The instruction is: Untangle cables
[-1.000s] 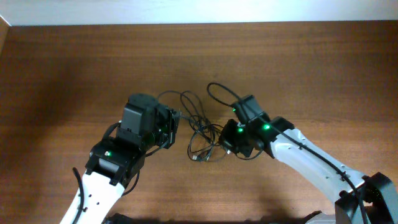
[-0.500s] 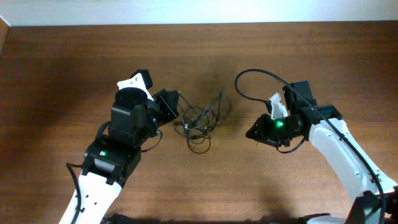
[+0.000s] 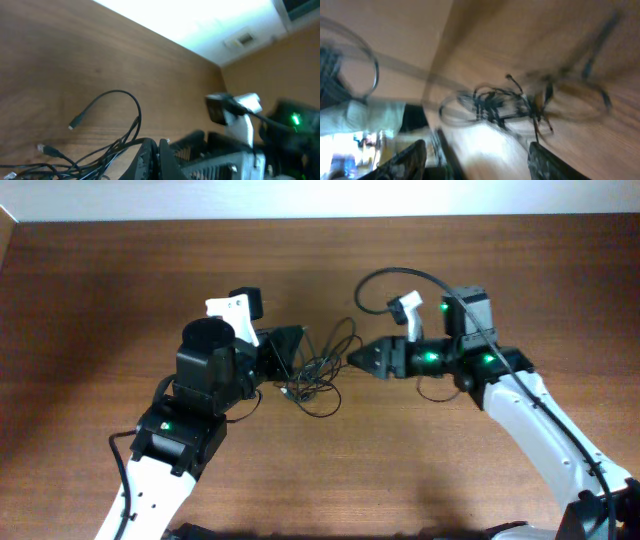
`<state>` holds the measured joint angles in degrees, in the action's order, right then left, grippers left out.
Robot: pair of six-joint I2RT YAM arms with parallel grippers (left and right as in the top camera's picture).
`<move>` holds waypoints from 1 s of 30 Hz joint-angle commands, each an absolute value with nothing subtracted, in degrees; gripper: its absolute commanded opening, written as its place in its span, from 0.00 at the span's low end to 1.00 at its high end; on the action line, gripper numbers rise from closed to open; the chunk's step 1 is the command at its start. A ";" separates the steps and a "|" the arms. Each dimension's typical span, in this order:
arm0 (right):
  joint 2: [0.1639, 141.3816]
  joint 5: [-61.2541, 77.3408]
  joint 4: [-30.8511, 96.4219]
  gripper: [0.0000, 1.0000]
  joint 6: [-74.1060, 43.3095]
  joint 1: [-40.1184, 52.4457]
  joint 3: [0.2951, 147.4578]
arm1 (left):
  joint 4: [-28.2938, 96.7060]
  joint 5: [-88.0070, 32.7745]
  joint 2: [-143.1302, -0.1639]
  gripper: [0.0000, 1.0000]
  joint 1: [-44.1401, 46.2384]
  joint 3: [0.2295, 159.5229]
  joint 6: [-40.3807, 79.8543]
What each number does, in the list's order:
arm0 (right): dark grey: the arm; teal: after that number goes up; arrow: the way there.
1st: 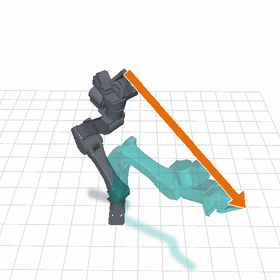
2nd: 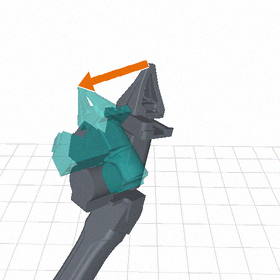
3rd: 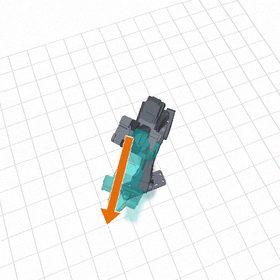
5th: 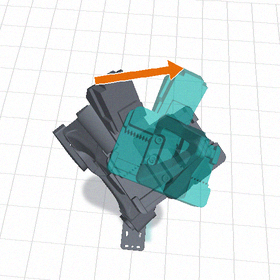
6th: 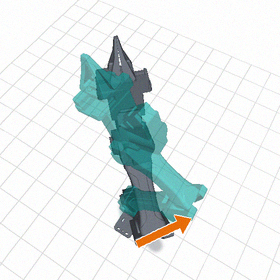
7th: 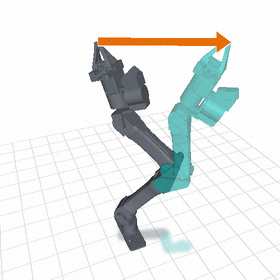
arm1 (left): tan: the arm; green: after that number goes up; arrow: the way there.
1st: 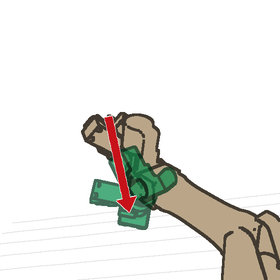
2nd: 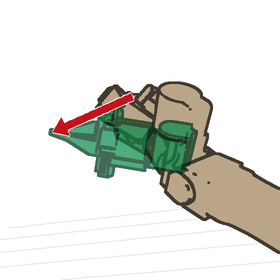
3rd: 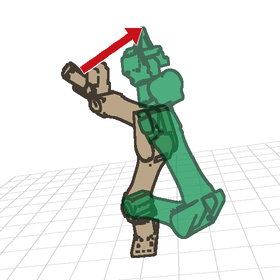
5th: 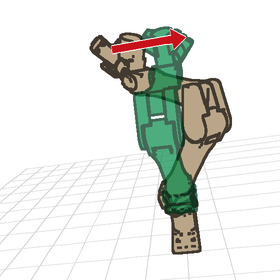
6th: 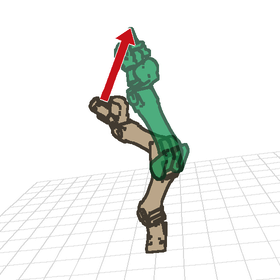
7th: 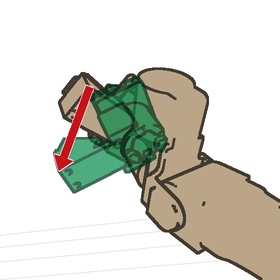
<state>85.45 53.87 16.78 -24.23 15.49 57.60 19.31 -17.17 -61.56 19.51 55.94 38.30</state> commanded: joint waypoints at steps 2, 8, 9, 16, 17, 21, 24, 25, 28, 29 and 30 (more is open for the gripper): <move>84.71 34.48 15.03 0.66 -45.87 24.40 58.35 | 15.75 -25.36 -61.43 0.00 19.33 57.36 27.07; 86.72 1.96 28.86 0.66 -68.90 31.24 58.35 | 3.81 -36.69 -58.67 0.00 19.31 57.36 27.31; 86.80 -0.58 34.83 0.25 -70.78 27.62 58.35 | 3.53 -36.64 -55.92 0.00 19.16 57.36 27.27; 77.54 33.28 33.69 0.11 -29.52 14.63 59.18 | 9.82 -30.30 -54.08 0.00 14.94 57.36 26.72; 76.42 34.46 35.66 0.11 -22.13 14.66 59.18 | 9.91 -29.34 -54.78 0.00 14.94 57.36 26.79; 74.17 34.17 37.30 0.39 -12.58 14.87 59.16 | 9.89 -23.92 -56.10 0.00 14.94 57.36 28.25; 76.82 35.11 28.69 0.46 -31.97 20.80 59.16 | 9.96 -23.99 -56.29 0.00 14.94 57.36 28.84; 78.08 34.59 23.42 0.46 -39.79 22.24 59.16 | 10.39 -24.16 -56.29 0.00 14.96 57.36 28.84; 84.29 32.95 11.42 0.37 -58.22 26.61 59.16 | 12.14 -24.14 -56.29 0.00 14.94 57.36 28.80; 85.38 32.95 11.05 0.36 -59.48 26.61 59.16 | 12.14 -24.14 -56.29 0.00 14.94 57.36 28.80; 85.58 32.97 11.18 0.34 -60.31 26.63 59.16 | 12.12 -24.14 -56.29 0.00 14.94 57.36 28.80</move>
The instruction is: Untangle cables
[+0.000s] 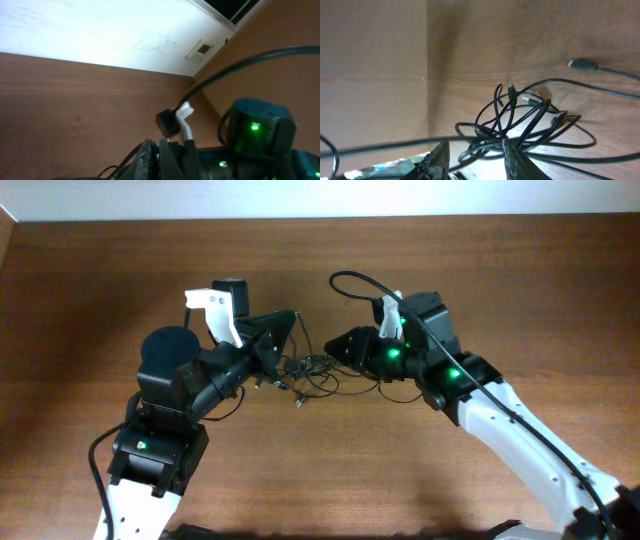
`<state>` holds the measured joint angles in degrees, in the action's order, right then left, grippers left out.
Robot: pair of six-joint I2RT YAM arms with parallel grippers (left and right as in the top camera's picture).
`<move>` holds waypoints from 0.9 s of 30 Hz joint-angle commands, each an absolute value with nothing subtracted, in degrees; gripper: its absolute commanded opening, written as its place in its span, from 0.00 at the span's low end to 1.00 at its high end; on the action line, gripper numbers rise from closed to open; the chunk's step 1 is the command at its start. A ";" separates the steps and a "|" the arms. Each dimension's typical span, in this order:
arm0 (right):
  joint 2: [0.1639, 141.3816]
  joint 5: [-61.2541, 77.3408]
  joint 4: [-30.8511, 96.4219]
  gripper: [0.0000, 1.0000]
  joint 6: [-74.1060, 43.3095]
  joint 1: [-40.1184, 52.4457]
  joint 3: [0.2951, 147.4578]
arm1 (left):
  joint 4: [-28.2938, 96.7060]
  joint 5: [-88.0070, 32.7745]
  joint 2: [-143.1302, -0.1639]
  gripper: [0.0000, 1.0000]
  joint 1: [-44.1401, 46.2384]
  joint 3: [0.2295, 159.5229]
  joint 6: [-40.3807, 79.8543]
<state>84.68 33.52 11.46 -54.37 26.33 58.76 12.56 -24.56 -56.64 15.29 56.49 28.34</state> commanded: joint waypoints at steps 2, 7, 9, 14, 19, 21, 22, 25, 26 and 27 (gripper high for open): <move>85.58 31.31 11.84 0.34 -60.27 26.22 59.16 | 12.10 -24.14 -56.29 0.00 14.94 57.36 28.80; 85.58 29.93 16.78 0.34 -60.27 24.62 59.16 | 12.10 -24.12 -56.29 0.00 14.94 57.36 28.80; 85.62 30.26 16.05 0.34 -60.34 24.71 59.16 | 12.12 -24.14 -56.29 0.00 14.94 57.36 28.80; 89.01 31.53 11.62 0.34 -65.39 26.92 59.16 | 12.21 -24.16 -56.29 0.00 14.94 57.36 28.80; 92.92 35.31 1.02 0.29 -69.97 28.14 59.16 | 12.80 -24.16 -56.29 0.00 14.94 57.36 28.82; 96.25 35.14 -0.40 0.05 -69.93 28.60 59.16 | 12.73 -24.16 -56.29 0.00 14.94 57.36 28.82; 99.35 41.95 -6.74 0.04 -69.36 28.60 59.16 | 12.95 -24.18 -56.29 0.00 14.94 57.36 28.82; 101.54 58.87 -34.54 0.04 -61.95 26.00 59.18 | 19.64 -22.33 -56.31 0.00 14.94 57.36 28.77; 101.30 62.15 -44.49 0.04 -65.17 23.24 59.18 | 27.73 -17.21 -56.42 0.00 14.94 57.36 28.80; 101.30 63.46 -49.21 0.04 -67.37 21.63 59.18 | 31.42 -16.93 -57.10 0.00 14.96 57.34 28.80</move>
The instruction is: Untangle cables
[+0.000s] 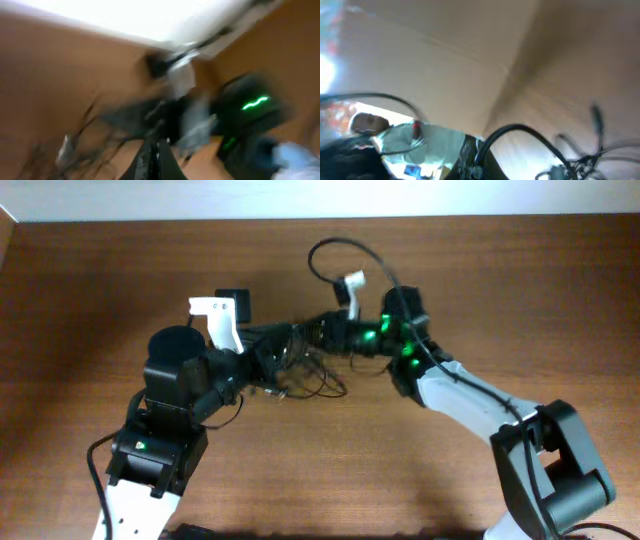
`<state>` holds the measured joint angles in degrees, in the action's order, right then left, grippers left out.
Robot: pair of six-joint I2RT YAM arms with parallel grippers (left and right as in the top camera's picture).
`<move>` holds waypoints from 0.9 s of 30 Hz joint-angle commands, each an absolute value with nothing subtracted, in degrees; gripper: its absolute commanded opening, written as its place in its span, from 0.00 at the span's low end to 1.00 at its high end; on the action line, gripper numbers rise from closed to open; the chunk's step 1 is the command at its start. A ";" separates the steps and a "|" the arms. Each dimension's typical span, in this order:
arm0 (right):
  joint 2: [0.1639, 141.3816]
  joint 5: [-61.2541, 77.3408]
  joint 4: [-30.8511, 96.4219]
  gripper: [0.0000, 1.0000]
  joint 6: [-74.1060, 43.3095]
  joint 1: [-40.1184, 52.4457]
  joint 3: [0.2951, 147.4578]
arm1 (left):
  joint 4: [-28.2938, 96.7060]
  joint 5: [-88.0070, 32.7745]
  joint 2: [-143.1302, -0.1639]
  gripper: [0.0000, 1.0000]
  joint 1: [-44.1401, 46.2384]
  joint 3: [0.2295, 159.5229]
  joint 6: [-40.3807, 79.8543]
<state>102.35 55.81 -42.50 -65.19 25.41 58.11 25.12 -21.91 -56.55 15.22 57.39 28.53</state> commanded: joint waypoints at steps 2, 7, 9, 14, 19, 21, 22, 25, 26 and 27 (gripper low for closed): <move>101.30 63.88 -49.21 0.04 -67.88 19.31 59.18 | 34.85 -16.95 -61.56 0.00 15.59 57.14 28.80; 101.30 61.93 -41.80 0.04 -69.41 17.61 59.18 | 28.82 -17.93 -78.59 0.00 23.14 57.08 28.80; 101.30 62.30 -39.13 0.04 -69.32 17.61 59.18 | 22.63 -23.38 -81.76 0.27 23.38 57.08 28.82; 101.30 65.01 -35.38 0.04 -72.20 17.58 59.18 | 20.53 -24.18 -81.65 0.82 23.49 57.10 28.34; 101.30 67.44 -35.48 0.04 -77.89 17.50 59.18 | 21.52 -12.71 -81.80 0.92 23.49 57.08 27.29; 101.30 68.49 -39.75 0.04 -83.70 16.32 59.18 | 24.05 -4.67 -82.74 0.93 23.49 57.08 27.29; 101.30 69.04 -42.54 0.04 -86.72 15.68 59.18 | 24.71 -3.73 -83.46 0.93 23.49 57.08 27.27; 101.30 69.95 -52.14 0.04 -96.75 14.92 59.18 | 23.94 -3.60 -87.70 0.93 23.49 57.08 27.33; 101.30 69.25 -52.36 0.04 -96.75 14.92 59.18 | 23.18 -3.60 -89.49 0.93 23.49 57.08 27.33; 101.30 68.47 -52.36 0.04 -96.75 14.92 59.18 | 22.26 -3.60 -91.61 0.94 23.49 57.08 27.33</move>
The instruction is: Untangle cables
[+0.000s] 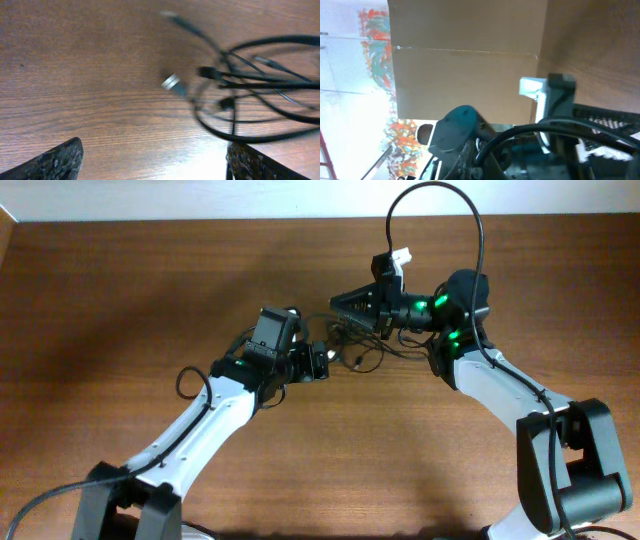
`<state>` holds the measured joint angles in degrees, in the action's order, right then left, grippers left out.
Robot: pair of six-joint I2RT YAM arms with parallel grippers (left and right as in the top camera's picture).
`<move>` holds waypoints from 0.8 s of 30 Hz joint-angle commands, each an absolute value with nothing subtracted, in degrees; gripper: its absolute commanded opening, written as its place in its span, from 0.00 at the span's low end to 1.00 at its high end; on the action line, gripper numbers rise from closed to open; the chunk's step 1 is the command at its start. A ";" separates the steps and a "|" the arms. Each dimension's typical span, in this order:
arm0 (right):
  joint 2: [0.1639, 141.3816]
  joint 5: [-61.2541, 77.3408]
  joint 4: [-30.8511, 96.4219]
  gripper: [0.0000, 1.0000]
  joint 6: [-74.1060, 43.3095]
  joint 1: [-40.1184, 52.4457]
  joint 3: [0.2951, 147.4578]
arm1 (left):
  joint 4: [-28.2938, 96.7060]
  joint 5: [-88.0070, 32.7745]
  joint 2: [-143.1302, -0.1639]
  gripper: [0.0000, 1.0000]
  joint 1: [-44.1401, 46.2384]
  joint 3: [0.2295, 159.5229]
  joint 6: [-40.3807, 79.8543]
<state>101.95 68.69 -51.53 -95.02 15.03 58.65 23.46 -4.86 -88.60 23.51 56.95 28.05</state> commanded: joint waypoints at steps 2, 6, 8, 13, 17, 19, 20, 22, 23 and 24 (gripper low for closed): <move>101.30 68.27 -52.34 0.04 -96.75 14.92 59.18 | 19.90 -2.09 -93.32 0.99 23.46 57.08 27.35; 101.30 67.22 -52.27 0.04 -96.73 14.92 59.18 | 18.90 -11.44 -90.41 0.99 15.75 57.58 27.73; 101.30 67.24 -52.27 0.04 -96.73 14.92 59.18 | 18.46 -33.08 -86.63 0.99 8.99 57.58 25.28; 101.30 67.26 -52.29 0.04 -96.71 14.98 59.18 | 11.60 -48.77 -85.80 0.99 5.48 57.58 26.30; 101.30 66.78 -52.31 0.04 -96.71 14.98 59.18 | 11.33 -42.09 -86.59 0.99 8.51 57.58 28.42; 101.30 66.85 -52.31 0.04 -96.73 14.98 59.18 | 11.35 -38.76 -88.05 0.99 11.40 57.56 28.45; 101.30 66.85 -52.31 0.04 -96.73 14.98 59.18 | 11.11 -37.28 -88.47 0.99 11.49 57.56 28.69; 101.30 66.83 -52.34 0.04 -96.73 14.98 59.18 | 10.68 -35.86 -90.37 0.99 12.01 57.56 29.08; 101.30 66.85 -52.34 0.04 -96.73 14.98 59.18 | 10.74 -34.59 -91.64 0.99 12.64 57.56 29.32; 101.30 66.87 -52.34 0.04 -96.71 14.98 59.18 | 10.20 -34.50 -93.21 0.99 12.88 57.56 29.91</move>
<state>101.95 67.77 -51.72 -97.12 15.03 58.65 10.85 -36.62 -89.65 11.92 57.01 28.56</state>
